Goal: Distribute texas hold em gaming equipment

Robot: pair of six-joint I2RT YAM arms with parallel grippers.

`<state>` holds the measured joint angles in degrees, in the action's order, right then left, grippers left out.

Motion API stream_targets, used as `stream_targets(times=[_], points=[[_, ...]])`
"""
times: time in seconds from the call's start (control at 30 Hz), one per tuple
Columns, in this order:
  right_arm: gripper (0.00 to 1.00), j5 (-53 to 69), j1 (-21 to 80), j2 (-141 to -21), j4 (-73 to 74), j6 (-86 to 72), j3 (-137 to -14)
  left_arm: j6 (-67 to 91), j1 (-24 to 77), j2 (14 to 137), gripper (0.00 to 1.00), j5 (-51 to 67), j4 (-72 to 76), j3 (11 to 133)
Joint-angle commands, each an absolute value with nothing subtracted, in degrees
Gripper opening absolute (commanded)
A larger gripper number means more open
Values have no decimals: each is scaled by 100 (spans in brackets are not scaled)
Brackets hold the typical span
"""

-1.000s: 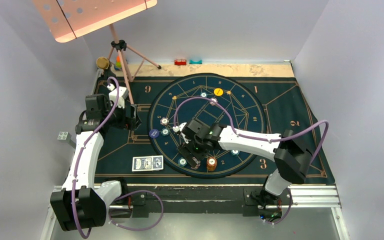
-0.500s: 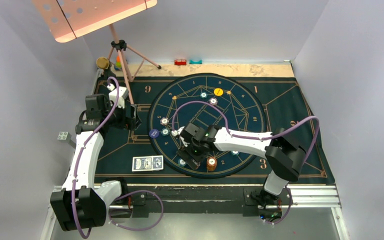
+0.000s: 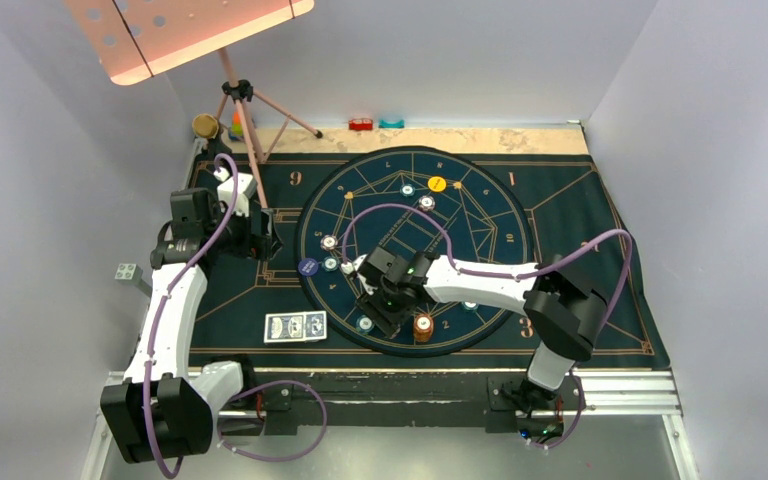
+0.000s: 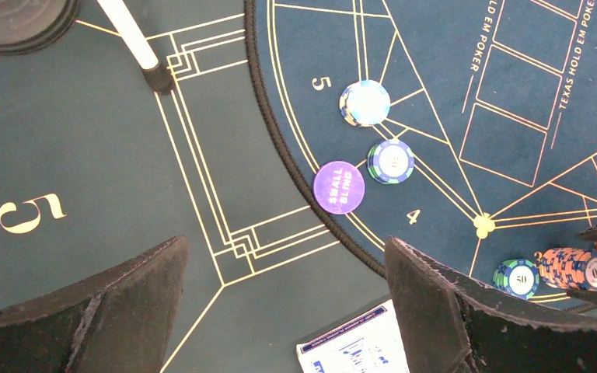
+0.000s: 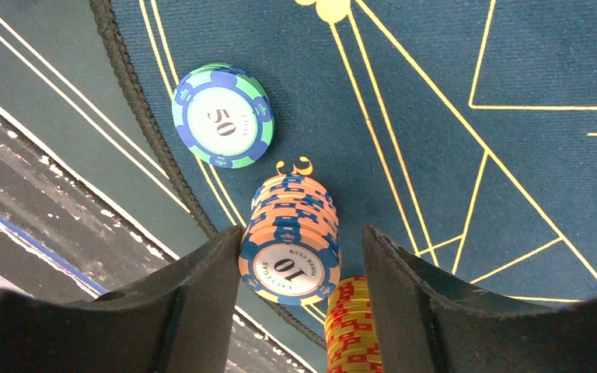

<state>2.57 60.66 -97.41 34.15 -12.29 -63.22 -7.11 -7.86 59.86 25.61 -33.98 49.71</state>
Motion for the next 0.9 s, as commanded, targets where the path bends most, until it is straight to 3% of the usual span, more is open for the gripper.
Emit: stream_targets(times=[0.0,0.2,0.33,0.53,0.87], points=[[59,284,6100,-9791,3243,-1147,-6248,-791,-833,5881,100,2668,-3287,4966],[44,263,6095,-9766,3194,-1136,-6222,-786,-831,5905,100,2669,-3283,4967],[22,198,6097,-9702,3234,-1143,-6243,-797,-830,5882,100,2654,-3283,4970],[1,192,6099,-9526,3310,-1194,-6314,-812,-834,5869,100,2692,-3275,4948],[0,18,6070,-9290,3407,-1365,-6474,-822,-831,5792,100,2708,-3267,4936]])
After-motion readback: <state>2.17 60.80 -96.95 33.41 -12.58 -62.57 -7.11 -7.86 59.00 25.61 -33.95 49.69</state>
